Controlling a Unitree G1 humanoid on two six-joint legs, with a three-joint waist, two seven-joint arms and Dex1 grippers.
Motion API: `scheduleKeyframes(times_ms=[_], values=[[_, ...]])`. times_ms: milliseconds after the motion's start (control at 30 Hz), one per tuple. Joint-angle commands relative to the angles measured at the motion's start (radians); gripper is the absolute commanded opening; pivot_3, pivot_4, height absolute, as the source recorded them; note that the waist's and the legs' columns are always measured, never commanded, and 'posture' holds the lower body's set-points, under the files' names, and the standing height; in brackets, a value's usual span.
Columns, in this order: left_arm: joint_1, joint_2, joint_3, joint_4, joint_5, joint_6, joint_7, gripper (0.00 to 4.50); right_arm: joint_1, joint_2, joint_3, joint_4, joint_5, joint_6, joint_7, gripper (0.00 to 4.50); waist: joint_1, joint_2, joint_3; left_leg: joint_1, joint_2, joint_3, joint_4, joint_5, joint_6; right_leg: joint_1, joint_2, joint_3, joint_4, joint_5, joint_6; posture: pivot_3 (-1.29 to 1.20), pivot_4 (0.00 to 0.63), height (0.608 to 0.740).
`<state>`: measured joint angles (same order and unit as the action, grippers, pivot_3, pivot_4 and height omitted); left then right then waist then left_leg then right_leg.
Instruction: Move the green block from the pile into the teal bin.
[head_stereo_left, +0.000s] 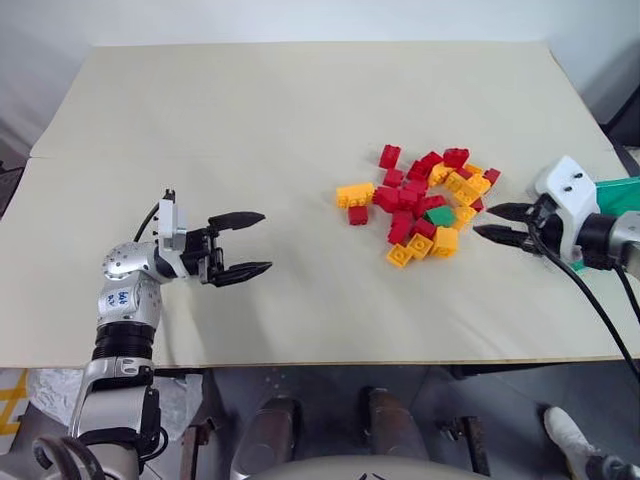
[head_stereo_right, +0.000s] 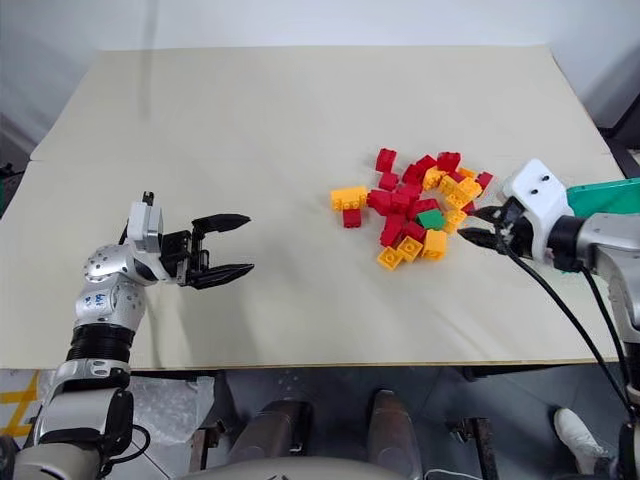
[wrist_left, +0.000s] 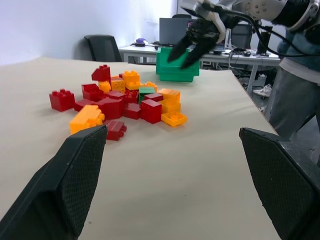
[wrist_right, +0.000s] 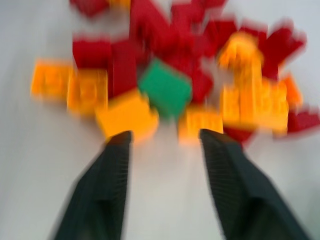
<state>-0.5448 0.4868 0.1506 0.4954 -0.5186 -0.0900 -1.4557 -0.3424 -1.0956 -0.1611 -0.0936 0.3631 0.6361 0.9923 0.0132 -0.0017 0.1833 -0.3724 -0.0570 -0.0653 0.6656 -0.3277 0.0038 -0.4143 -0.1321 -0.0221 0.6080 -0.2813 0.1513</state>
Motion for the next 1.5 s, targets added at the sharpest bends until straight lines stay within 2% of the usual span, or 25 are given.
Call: scheduleKeyframes(times_ms=[33, 167, 267, 433, 600, 767, 933, 1033, 1100, 1500], values=[[-0.013, 0.009, 0.018, 0.014, -0.005, -0.018, -0.013, 4.5, 0.01, -0.073, -0.09, -0.025, 0.014, 0.005, 0.045, 3.31, 0.001, 0.0, 0.0, 0.0, 0.0, 0.0, 0.0, 0.0, 0.0, 0.0, 0.0, 0.0, 0.0, 0.0, 0.0, 0.0, 0.15, 0.74], [-0.017, 0.013, 0.021, 0.021, -0.006, -0.021, -0.02, 4.5, -0.002, -0.077, -0.079, -0.03, 0.012, 0.009, 0.046, 4.47, -0.007, 0.0, 0.0, 0.0, 0.001, 0.0, 0.0, 0.0, -0.001, 0.0, 0.001, 0.0, 0.0, 0.0, 0.0, 0.0, 0.15, 0.74], [-0.018, 0.015, 0.022, 0.023, -0.005, -0.024, -0.023, 4.5, -0.043, -0.077, -0.036, -0.031, 0.005, 0.025, 0.045, 4.47, -0.011, 0.0, 0.0, 0.0, 0.002, 0.0, 0.001, 0.0, -0.001, 0.0, 0.0, 0.0, 0.0, 0.0, 0.0, 0.0, 0.15, 0.74], [-0.019, 0.008, 0.022, 0.021, -0.001, -0.028, -0.012, 4.5, -0.309, 0.057, 0.162, 0.119, -0.087, -0.001, 0.011, 4.47, -0.022, -0.001, 0.0, 0.001, 0.003, 0.003, 0.001, 0.0, -0.001, 0.0, 0.0, 0.001, -0.003, 0.0, 0.0, 0.0, 0.15, 0.74], [0.004, -0.004, 0.027, -0.005, -0.007, -0.031, 0.005, 4.5, -0.527, 0.163, 0.379, 0.379, -0.248, -0.068, 0.076, 4.47, -0.016, 0.0, 0.0, 0.0, 0.003, 0.003, 0.0, 0.0, -0.001, -0.002, 0.0, 0.001, 0.001, 0.0, 0.0, 0.0, 0.15, 0.74], [0.043, -0.014, 0.032, -0.051, -0.012, -0.027, 0.028, 4.5, -0.657, 0.28, 0.483, 0.652, -0.37, -0.221, 0.094, 4.47, -0.017, 0.0, 0.0, -0.004, 0.001, 0.002, 0.0, 0.0, -0.001, -0.007, -0.001, 0.0, 0.001, 0.0, 0.0, 0.0, 0.15, 0.74], [0.071, -0.013, 0.042, -0.091, -0.019, -0.019, 0.051, 4.5, -0.709, 0.3, 0.533, 0.752, -0.443, -0.314, 0.184, 4.47, -0.017, -0.001, 0.0, -0.006, 0.0, 0.003, 0.001, 0.0, -0.001, -0.01, -0.001, 0.0, 0.003, 0.0, 0.0, 0.0, 0.15, 0.74], [0.113, -0.009, 0.058, -0.131, -0.025, -0.016, 0.074, 4.5, -0.717, 0.276, 0.593, 0.732, -0.48, -0.306, 0.347, 4.47, -0.019, 0.0, 0.0, -0.006, 0.0, 0.004, 0.002, 0.0, -0.001, -0.01, -0.001, 0.0, 0.003, 0.0, 0.0, 0.0, 0.15, 0.74], [0.128, -0.01, 0.06, -0.149, -0.027, -0.012, 0.086, 4.5, -0.714, 0.272, 0.6, 0.721, -0.485, -0.3, 0.4, 4.47, -0.019, -0.001, 0.0, -0.006, 0.0, 0.004, 0.002, -0.001, -0.002, -0.01, 0.0, 0.0, 0.003, 0.0, 0.0, 0.0, 0.15, 0.74], [0.132, -0.019, 0.05, -0.167, -0.027, -0.006, 0.107, 4.5, -0.747, 0.355, 0.599, 0.832, -0.553, -0.323, 0.376, 4.47, -0.017, -0.001, -0.001, -0.006, 0.0, 0.004, 0.006, -0.001, -0.002, -0.01, -0.001, 0.001, 0.006, 0.0, 0.0, 0.0, 0.15, 0.74]])
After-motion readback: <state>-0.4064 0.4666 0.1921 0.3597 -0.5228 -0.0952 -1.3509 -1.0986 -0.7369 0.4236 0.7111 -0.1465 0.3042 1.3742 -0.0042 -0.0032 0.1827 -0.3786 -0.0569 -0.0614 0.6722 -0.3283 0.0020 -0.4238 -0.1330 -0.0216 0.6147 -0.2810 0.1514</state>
